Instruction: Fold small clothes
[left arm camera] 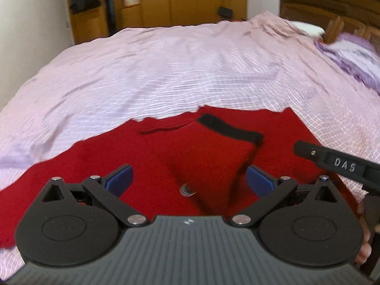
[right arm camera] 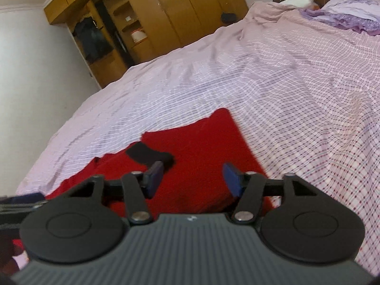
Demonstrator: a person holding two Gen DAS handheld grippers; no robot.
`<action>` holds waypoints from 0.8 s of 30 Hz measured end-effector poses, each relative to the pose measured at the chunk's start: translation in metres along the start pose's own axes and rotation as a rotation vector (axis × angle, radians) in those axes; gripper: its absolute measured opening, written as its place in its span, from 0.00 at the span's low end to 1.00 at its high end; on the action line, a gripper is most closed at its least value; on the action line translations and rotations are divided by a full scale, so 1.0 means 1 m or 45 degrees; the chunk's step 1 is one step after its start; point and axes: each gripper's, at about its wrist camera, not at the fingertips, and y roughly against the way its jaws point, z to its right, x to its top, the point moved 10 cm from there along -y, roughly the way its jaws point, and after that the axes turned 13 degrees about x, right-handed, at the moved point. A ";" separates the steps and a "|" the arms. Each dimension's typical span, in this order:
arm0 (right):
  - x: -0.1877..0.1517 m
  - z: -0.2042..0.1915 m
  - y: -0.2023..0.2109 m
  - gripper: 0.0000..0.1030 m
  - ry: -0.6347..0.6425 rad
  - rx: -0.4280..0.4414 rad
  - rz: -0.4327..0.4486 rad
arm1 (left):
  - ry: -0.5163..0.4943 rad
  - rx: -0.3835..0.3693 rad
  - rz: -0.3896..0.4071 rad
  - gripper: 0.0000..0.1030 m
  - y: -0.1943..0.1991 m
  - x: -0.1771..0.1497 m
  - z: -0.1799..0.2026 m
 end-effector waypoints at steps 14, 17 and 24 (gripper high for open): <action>-0.015 0.022 -0.007 0.33 -0.024 -0.008 0.004 | -0.219 0.022 0.020 0.28 -0.068 0.007 0.070; -0.016 0.021 -0.007 0.33 -0.017 -0.013 0.002 | -0.102 0.012 0.058 0.18 -0.058 0.016 0.055; -0.016 0.021 -0.007 0.33 -0.021 -0.012 0.006 | 0.162 0.145 0.114 0.16 -0.031 0.020 -0.022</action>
